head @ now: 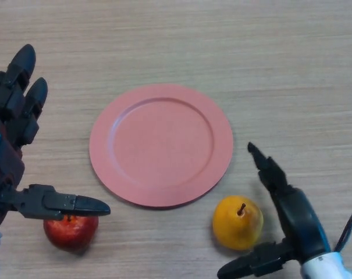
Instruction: Pick up the yellow pear and place it on the plate
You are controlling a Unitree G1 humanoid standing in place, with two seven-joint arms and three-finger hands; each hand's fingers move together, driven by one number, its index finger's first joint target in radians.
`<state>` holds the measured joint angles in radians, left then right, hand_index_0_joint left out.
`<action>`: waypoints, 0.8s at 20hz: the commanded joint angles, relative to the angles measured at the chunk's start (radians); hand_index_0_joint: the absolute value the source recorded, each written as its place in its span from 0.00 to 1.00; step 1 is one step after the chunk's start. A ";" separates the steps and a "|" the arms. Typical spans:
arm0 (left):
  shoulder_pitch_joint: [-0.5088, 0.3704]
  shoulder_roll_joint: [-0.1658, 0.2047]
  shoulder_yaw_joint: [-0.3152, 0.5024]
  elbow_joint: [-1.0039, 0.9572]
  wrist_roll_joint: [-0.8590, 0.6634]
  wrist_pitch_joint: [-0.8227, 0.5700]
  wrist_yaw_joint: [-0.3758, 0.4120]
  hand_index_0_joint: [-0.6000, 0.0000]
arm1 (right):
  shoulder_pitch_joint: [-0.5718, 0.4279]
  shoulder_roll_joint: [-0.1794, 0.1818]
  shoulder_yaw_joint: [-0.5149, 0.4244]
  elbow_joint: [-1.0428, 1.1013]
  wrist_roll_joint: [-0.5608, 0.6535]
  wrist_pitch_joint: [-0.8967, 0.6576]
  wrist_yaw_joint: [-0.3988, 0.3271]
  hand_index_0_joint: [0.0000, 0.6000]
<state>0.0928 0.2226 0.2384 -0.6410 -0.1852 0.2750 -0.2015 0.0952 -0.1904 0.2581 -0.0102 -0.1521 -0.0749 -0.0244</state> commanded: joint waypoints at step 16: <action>-0.014 0.015 0.037 -0.049 -0.011 -0.163 0.045 1.00 | 0.005 0.000 -0.014 -0.241 0.051 0.094 -0.072 1.00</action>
<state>0.0955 0.2185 0.2389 -0.6388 -0.1846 0.2737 -0.1943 0.1195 -0.1904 0.2860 -0.2005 -0.1187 0.1257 -0.0938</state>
